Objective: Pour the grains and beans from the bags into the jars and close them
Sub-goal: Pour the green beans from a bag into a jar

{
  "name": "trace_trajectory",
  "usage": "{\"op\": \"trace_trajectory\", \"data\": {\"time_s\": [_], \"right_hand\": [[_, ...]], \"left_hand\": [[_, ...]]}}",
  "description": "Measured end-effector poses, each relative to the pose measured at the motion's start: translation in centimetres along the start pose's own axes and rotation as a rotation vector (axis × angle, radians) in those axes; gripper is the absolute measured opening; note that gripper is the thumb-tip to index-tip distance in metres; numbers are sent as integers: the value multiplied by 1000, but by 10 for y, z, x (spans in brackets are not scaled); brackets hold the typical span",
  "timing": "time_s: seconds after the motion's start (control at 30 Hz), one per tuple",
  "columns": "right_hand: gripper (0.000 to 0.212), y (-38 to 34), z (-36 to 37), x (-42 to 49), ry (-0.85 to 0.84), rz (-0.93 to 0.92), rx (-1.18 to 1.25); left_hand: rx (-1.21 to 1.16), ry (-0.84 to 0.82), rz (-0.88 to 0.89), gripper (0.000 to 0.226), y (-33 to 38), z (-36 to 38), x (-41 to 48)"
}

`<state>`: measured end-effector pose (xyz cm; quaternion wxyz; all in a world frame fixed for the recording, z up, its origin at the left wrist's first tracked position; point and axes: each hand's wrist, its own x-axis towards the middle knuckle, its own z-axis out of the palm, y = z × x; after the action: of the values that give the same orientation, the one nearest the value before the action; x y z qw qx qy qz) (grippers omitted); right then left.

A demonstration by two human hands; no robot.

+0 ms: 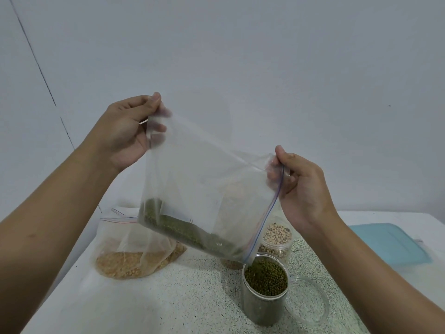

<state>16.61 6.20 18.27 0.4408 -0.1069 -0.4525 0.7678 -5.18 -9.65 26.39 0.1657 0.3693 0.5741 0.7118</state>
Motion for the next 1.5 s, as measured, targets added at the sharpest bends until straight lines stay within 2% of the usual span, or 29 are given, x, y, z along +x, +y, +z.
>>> {"op": "trace_trajectory", "data": {"time_s": [0.27,0.67,0.9,1.03,1.17,1.3,1.5], "right_hand": [[22,2,1,3,-4,-2,-7],[25,-3,-1,0,-27,20,-43],[23,1,3,3,-120,1,-106],[24,4,15,4,-184,-22,-191],[25,14,27,2,-215,-19,-248],[25,24,37,0,-258,-13,-289],[29,35,48,0,-336,-7,-437]], "left_hand": [[9,-8,11,31,0,0,2],[-76,11,-18,21,-16,-7,-2],[-132,79,-70,29,-33,-26,-16],[-176,145,-91,21,-46,-44,-27],[-215,174,-158,25,-68,-62,-41],[-207,213,-228,34,-91,-78,-51],[-87,283,-299,28,-122,-89,-67]]}}
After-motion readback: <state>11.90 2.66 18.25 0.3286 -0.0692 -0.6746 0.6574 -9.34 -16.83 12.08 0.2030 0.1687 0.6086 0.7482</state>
